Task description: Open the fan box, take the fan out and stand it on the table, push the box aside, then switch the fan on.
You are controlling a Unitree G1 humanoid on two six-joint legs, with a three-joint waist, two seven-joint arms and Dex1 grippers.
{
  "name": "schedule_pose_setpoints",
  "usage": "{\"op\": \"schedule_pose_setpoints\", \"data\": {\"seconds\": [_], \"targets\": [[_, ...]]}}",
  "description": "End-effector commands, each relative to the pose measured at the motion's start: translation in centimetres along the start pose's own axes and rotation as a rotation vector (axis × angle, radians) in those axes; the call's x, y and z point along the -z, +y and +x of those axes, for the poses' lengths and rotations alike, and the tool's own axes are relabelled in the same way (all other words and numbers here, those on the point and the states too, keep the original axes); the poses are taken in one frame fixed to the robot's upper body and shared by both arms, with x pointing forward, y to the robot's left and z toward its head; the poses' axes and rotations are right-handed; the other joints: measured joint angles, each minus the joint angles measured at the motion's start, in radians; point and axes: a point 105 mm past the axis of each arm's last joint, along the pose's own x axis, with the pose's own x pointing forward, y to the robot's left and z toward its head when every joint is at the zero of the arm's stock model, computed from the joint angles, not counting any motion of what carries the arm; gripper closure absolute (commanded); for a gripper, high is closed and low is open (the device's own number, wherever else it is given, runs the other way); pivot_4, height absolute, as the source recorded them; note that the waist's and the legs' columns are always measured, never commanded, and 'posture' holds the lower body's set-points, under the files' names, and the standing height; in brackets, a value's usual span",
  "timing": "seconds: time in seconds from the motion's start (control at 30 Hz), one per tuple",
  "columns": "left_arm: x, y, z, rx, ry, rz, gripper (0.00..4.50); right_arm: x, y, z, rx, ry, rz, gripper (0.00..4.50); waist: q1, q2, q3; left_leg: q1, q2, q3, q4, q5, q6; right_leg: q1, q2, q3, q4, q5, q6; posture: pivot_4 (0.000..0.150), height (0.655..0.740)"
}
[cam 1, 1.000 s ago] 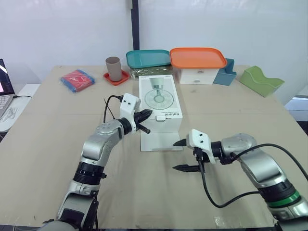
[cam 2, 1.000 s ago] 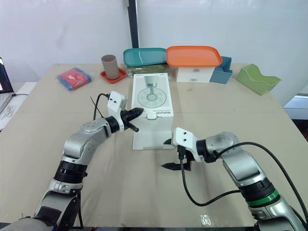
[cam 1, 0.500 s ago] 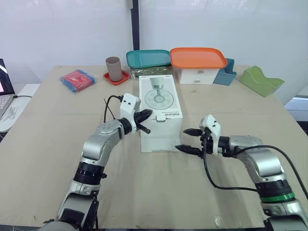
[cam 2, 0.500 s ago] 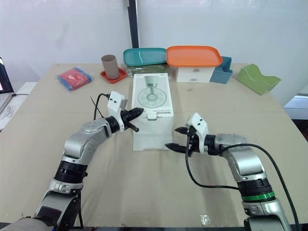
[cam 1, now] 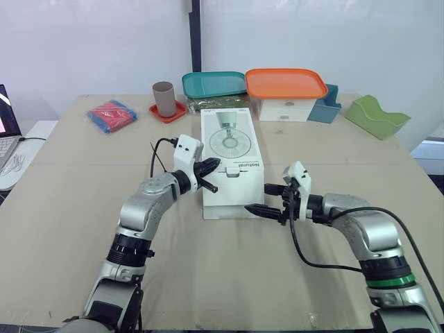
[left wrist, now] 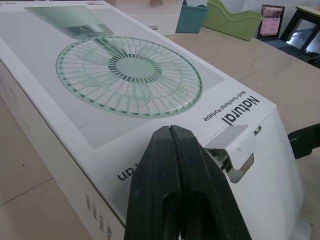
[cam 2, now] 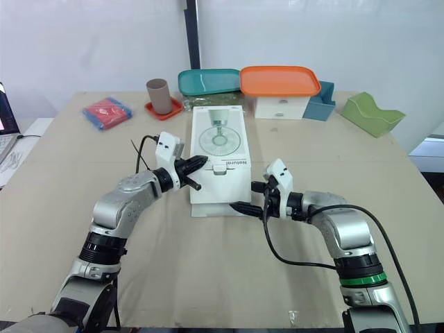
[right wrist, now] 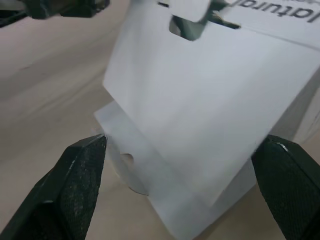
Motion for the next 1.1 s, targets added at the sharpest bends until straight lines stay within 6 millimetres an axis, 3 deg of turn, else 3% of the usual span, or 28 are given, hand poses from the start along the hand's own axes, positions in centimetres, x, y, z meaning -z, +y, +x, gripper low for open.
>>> {"op": "schedule_pose_setpoints", "data": {"seconds": [0.03, 0.53, 0.67, 0.7, 0.77, 0.8, 0.83, 0.87, 0.9, 0.93, 1.1], "targets": [[0.5, 0.2, -0.3, -0.013, 0.018, -0.001, 4.47, -1.7, 1.3, -0.8, -0.07, -0.044, -0.027, 0.0, 0.0, 0.0, 0.0, 0.0, 0.0, 0.0, 0.0, 0.0, 0.0, 0.0, 0.0, 0.0, 0.0, 0.0, 0.0, 0.15, 0.74], [-0.8, 0.4, -0.7, 0.002, -0.014, 0.043, 4.47, -3.4, 1.5, -1.2, -0.049, -0.128, -0.071, 0.0, 0.0, 0.0, 0.0, 0.0, 0.0, 0.0, 0.0, 0.0, 0.0, 0.0, 0.0, 0.0, 0.0, 0.0, 0.0, 0.15, 0.74], [-1.8, 0.7, -1.2, 0.01, -0.04, 0.066, 4.5, -3.5, 1.2, -1.4, -0.043, -0.134, -0.073, 1.1, 0.0, 0.0, 0.0, 0.0, 0.0, 0.0, 0.0, 0.0, 0.0, 0.0, 0.0, 0.0, 0.0, 0.0, 0.0, 0.15, 0.74], [-1.9, 0.8, -1.3, 0.011, -0.045, 0.07, 4.5, -3.5, 1.2, -1.4, -0.041, -0.134, -0.077, 1.78, 0.0, 0.0, 0.0, 0.0, 0.0, 0.0, 0.0, 0.0, 0.0, 0.0, 0.0, 0.0, 0.0, 0.0, 0.0, 0.15, 0.74], [-2.8, 0.8, -1.6, 0.027, -0.071, 0.089, 4.5, -3.4, 1.1, -1.4, -0.037, -0.133, -0.084, 2.57, -0.001, 0.0, 0.0, 0.0, 0.0, 0.0, 0.0, 0.0, 0.0, -0.001, 0.0, 0.0, 0.0, 0.0, 0.0, 0.15, 0.74], [-3.5, 0.7, -2.0, 0.046, -0.098, 0.105, 4.5, -3.4, 1.0, -1.4, -0.033, -0.141, -0.089, 2.68, 0.0, 0.0, 0.0, 0.0, 0.0, 0.0, 0.0, 0.0, 0.0, -0.001, 0.0, 0.0, 0.0, 0.0, 0.0, 0.15, 0.74], [-4.0, 0.6, -2.2, 0.059, -0.116, 0.116, 4.5, -3.4, 1.0, -1.4, -0.029, -0.146, -0.092, 3.39, 0.0, 0.0, 0.0, -0.001, 0.0, 0.0, 0.0, 0.0, 0.0, -0.001, 0.0, 0.0, 0.0, 0.0, 0.0, 0.15, 0.74], [-4.6, 0.6, -2.6, 0.066, -0.136, 0.133, 4.5, -3.5, 0.9, -1.3, -0.026, -0.153, -0.098, 3.65, 0.0, 0.0, 0.0, -0.001, 0.0, 0.0, 0.0, 0.0, 0.0, -0.001, 0.0, 0.0, 0.0, 0.0, 0.0, 0.15, 0.74], [-5.0, 0.6, -3.0, 0.074, -0.156, 0.148, 4.5, -3.6, 0.9, -1.3, -0.024, -0.16, -0.102, 4.24, -0.001, 0.0, 0.0, -0.001, 0.0, 0.0, 0.0, 0.0, 0.0, -0.001, 0.0, 0.0, 0.0, 0.0, 0.0, 0.15, 0.74], [-5.4, 0.7, -3.3, 0.082, -0.173, 0.157, 4.5, -3.6, 0.9, -1.3, -0.023, -0.166, -0.107, 4.41, 0.0, 0.0, 0.0, -0.001, 0.0, 0.0, 0.0, 0.0, 0.0, -0.001, 0.0, 0.0, 0.0, 0.0, 0.0, 0.15, 0.74], [-6.4, 0.7, -4.4, 0.104, -0.222, 0.171, 4.5, -4.0, 0.8, -1.2, -0.017, -0.185, -0.126, 4.41, 0.0, 0.0, 0.0, -0.001, 0.0, 0.0, 0.0, 0.0, 0.0, -0.001, 0.0, 0.0, 0.0, 0.0, 0.0, 0.15, 0.74]]}}
